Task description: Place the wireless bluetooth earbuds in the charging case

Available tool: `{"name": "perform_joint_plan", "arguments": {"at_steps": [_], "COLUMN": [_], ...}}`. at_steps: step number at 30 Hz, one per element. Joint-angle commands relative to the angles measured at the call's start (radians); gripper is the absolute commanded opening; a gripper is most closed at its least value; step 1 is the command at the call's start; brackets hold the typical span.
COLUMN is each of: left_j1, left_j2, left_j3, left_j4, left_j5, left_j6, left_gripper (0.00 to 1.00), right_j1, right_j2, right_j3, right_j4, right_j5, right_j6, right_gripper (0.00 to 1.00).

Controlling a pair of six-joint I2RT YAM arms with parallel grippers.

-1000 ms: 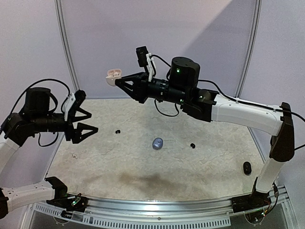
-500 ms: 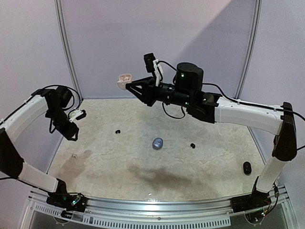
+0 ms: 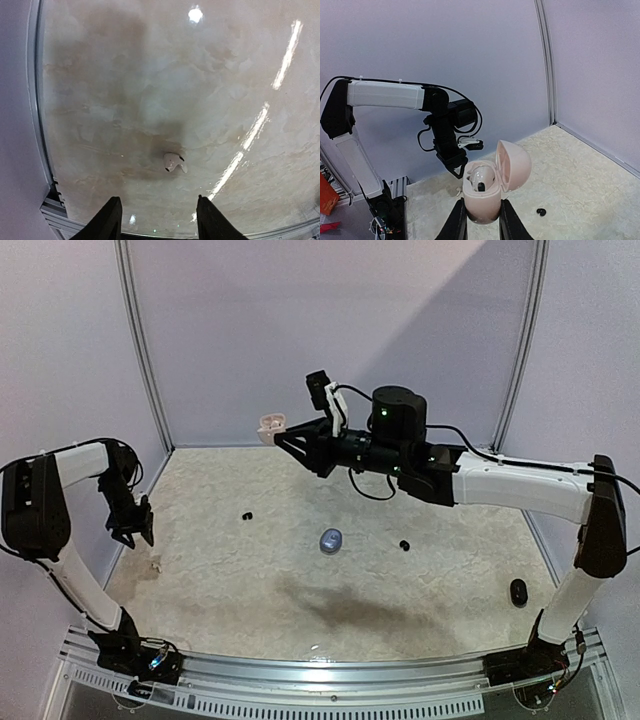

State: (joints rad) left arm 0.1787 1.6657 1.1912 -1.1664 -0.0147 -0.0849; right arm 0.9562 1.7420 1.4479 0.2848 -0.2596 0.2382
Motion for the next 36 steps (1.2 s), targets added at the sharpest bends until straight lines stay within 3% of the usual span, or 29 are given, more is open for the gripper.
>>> {"name": "perform_joint_plan", "arguments": {"at_steps": [1, 10, 15, 23, 36], "left_j1": [-0.004, -0.007, -0.006, -0.007, -0.008], "left_j2": [0.004, 0.065, 0.090, 0.092, 0.089], "left_j3": [-0.071, -0.125, -0.148, -0.172, -0.185], "left_j4": [0.086, 0.152, 0.191, 0.203, 0.220], "left_j5": [0.031, 0.069, 0.037, 0.051, 0.045], "left_j6": [-0.174, -0.255, -0.274, -0.294, -0.304], "left_gripper": [0.49, 0.45, 0.34, 0.32, 0.20], "right_j1": [-0.006, -0.005, -0.005, -0.005, -0.005], "right_j2": [-0.060, -0.069, -0.067, -0.075, -0.076], "right_j3": [-0.030, -0.023, -0.017, -0.014, -0.017], "right_j4": [-0.008, -0.022, -0.027, -0.037, -0.039], "right_j5": [0.032, 0.030, 0.019, 0.020, 0.024], "right_j6": [0.007, 0.004, 0.007, 0.006, 0.015], "right_gripper": [0.00, 0.00, 0.00, 0.00, 0.00]}}
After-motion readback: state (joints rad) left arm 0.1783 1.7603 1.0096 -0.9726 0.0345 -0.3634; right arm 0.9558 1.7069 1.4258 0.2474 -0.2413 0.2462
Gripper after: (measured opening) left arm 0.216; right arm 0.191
